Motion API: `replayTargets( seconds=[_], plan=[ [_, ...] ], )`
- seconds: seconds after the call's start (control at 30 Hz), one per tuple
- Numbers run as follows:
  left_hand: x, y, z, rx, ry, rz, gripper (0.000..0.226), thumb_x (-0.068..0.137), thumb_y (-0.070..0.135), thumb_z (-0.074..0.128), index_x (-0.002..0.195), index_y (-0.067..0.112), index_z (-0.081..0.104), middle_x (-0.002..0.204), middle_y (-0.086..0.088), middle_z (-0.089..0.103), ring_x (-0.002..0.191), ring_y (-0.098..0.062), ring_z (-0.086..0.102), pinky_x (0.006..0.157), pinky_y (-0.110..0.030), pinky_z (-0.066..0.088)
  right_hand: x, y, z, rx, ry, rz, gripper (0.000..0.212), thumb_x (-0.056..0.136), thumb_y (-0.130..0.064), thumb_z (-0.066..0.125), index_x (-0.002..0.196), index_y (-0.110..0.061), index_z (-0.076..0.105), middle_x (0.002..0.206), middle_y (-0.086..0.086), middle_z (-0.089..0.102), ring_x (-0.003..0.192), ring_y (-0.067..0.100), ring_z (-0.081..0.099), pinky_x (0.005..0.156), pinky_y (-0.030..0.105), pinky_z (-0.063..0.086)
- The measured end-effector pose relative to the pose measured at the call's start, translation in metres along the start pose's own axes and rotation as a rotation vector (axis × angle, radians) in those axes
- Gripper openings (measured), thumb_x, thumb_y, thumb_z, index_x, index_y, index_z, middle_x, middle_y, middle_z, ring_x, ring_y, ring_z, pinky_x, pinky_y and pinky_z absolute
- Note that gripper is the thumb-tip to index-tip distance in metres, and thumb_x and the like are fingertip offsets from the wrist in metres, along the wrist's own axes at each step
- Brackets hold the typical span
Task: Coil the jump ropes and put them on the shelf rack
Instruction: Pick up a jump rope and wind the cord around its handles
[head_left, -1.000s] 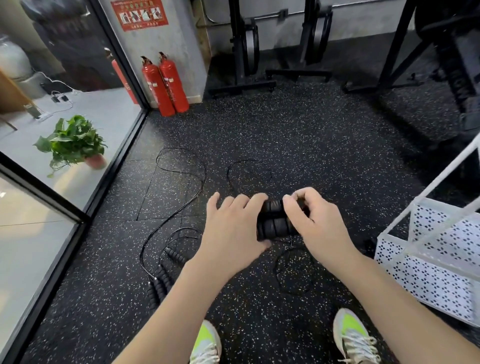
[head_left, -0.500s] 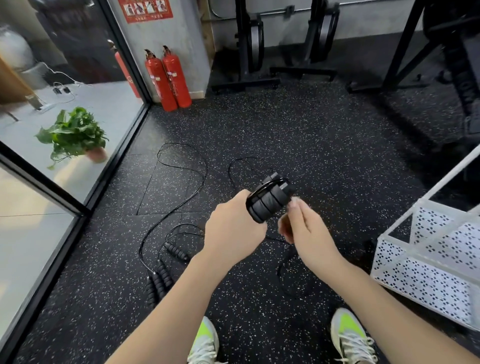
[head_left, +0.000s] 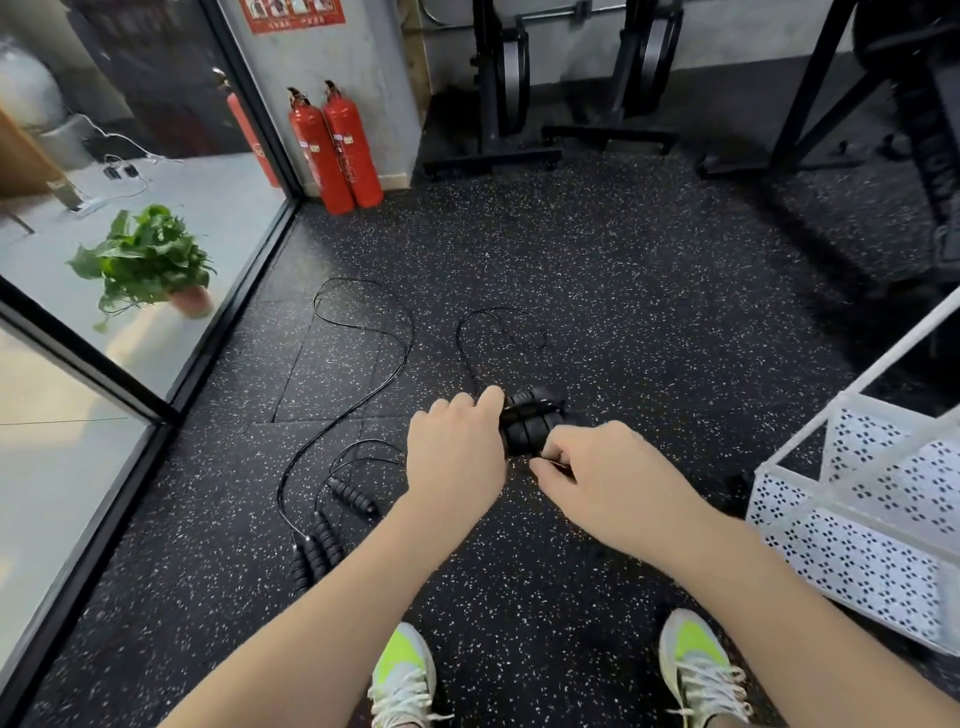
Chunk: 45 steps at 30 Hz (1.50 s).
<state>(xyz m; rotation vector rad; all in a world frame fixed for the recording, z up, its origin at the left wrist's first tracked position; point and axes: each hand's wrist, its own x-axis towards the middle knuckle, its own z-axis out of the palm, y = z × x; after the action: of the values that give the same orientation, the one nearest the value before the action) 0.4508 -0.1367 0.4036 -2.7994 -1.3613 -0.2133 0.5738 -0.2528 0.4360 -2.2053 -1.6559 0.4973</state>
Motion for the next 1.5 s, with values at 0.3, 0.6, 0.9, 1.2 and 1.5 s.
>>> replayTargets(
  seconds=[0.3, 0.6, 0.9, 1.2, 1.5],
  plan=[
    [-0.002, -0.025, 0.004, 0.225, 0.01, 0.398, 0.035, 0.085, 0.026, 0.067, 0.115, 0.024, 0.049, 0.099, 0.0, 0.059, 0.092, -0.027, 0.057, 0.077, -0.039, 0.037, 0.015, 0.027, -0.033, 0.183, -0.081, -0.069, 0.024, 0.075, -0.055, 0.081, 0.078, -0.034, 0.071, 0.068, -0.011, 0.065, 0.052, 0.003, 0.051, 0.054, 0.022, 0.034],
    [-0.001, -0.033, -0.003, 0.082, 0.2, 0.577, 0.051, 0.058, 0.019, 0.079, 0.106, 0.02, 0.062, 0.086, 0.001, 0.059, 0.075, -0.027, 0.055, 0.068, -0.044, 0.047, 0.031, 0.046, -0.033, 0.674, 0.011, -0.101, 0.009, 0.071, -0.028, 0.088, 0.076, -0.025, 0.08, 0.088, -0.005, 0.075, 0.083, 0.013, 0.068, 0.082, 0.034, 0.054],
    [0.008, -0.017, -0.027, -0.066, 0.381, 0.423, 0.056, 0.052, 0.016, 0.08, 0.106, 0.016, 0.066, 0.086, 0.0, 0.062, 0.075, -0.029, 0.057, 0.066, -0.041, 0.047, 0.033, 0.052, 0.017, 1.27, -0.045, 0.098, 0.016, 0.098, -0.007, 0.062, 0.094, -0.001, 0.076, 0.094, 0.026, 0.07, 0.088, 0.033, 0.06, 0.083, 0.049, 0.05],
    [0.038, -0.006, -0.041, 0.195, 0.19, 0.2, 0.039, 0.083, 0.019, 0.065, 0.118, 0.022, 0.048, 0.101, -0.002, 0.061, 0.094, -0.029, 0.057, 0.075, -0.038, 0.033, 0.002, -0.009, 0.018, 0.653, -0.127, 0.053, 0.018, 0.107, -0.027, 0.043, 0.123, -0.023, 0.05, 0.086, -0.001, 0.073, 0.063, 0.013, 0.071, 0.061, 0.025, 0.055],
    [0.037, -0.01, -0.032, 0.346, 0.148, 0.273, 0.034, 0.086, 0.02, 0.065, 0.112, 0.024, 0.043, 0.099, -0.002, 0.059, 0.091, -0.028, 0.055, 0.072, -0.039, 0.028, -0.001, -0.009, -0.031, 0.2, -0.003, -0.004, 0.02, 0.101, -0.034, 0.054, 0.087, -0.026, 0.066, 0.065, -0.004, 0.065, 0.041, 0.005, 0.046, 0.041, 0.021, 0.041]
  ],
)
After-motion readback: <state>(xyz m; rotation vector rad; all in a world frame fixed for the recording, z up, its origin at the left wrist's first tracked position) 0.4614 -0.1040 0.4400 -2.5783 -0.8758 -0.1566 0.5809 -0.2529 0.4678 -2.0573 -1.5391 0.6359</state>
